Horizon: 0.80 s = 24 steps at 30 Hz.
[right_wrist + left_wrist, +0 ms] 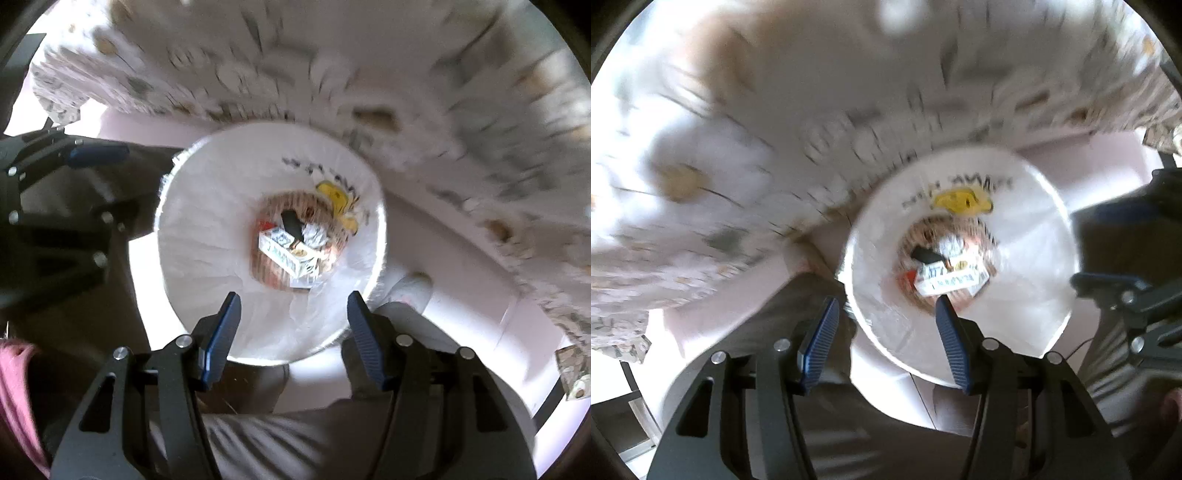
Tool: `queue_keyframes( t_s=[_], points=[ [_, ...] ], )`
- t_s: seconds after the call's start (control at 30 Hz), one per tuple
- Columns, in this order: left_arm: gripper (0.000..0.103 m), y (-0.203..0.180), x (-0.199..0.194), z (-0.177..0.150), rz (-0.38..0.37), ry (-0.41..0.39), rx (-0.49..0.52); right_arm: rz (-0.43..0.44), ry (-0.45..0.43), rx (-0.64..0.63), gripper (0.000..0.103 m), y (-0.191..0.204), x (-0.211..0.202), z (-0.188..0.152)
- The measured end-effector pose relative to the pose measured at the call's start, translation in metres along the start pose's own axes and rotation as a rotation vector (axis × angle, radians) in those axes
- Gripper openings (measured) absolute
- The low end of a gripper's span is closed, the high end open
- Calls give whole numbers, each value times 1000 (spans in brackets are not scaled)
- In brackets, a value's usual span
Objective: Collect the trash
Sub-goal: 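Move both tools back to the bed toward the yogurt cup and green cube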
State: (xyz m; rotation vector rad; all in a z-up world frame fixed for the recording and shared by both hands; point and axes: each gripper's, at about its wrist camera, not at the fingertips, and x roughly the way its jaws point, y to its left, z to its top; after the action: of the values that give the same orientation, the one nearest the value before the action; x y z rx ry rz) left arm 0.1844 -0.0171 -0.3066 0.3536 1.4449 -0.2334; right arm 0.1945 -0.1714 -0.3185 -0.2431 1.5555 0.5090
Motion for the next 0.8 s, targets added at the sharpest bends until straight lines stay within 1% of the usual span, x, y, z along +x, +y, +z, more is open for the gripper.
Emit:
queue_keyframes(
  t_s=[0.1,0.17,0.2,0.23,0.3,0.33,0.43,0.57,0.7,0.8],
  points=[
    [57,13,-39,5,-17,-76,-32,-13,-70,-7,61,-1,-37,-4],
    [66,18,-59,8,-14,-116,-46,-20,-117,-4,61,-3,-61,-5],
    [67,22,-73,10,-8,-145,-52,-26,-143,-2,61,-5,-73,-7],
    [70,25,-85,13,-1,-172,-57,-34,-172,2,64,-7,-88,-7],
    [74,31,-109,17,12,-222,-64,-49,-222,4,67,-11,-109,-5],
    [77,34,-120,21,21,-246,-68,-57,-243,2,67,-12,-115,-6],
    [79,43,-152,31,42,-304,-82,-95,-313,-8,67,-19,-146,-4],
    [86,52,-184,47,82,-376,-106,-127,-395,-13,69,-31,-182,0],
    [88,60,-202,70,107,-417,-115,-171,-467,-31,72,-44,-216,11],
    [88,68,-212,91,114,-445,-115,-206,-497,-40,73,-54,-238,25]
  ],
)
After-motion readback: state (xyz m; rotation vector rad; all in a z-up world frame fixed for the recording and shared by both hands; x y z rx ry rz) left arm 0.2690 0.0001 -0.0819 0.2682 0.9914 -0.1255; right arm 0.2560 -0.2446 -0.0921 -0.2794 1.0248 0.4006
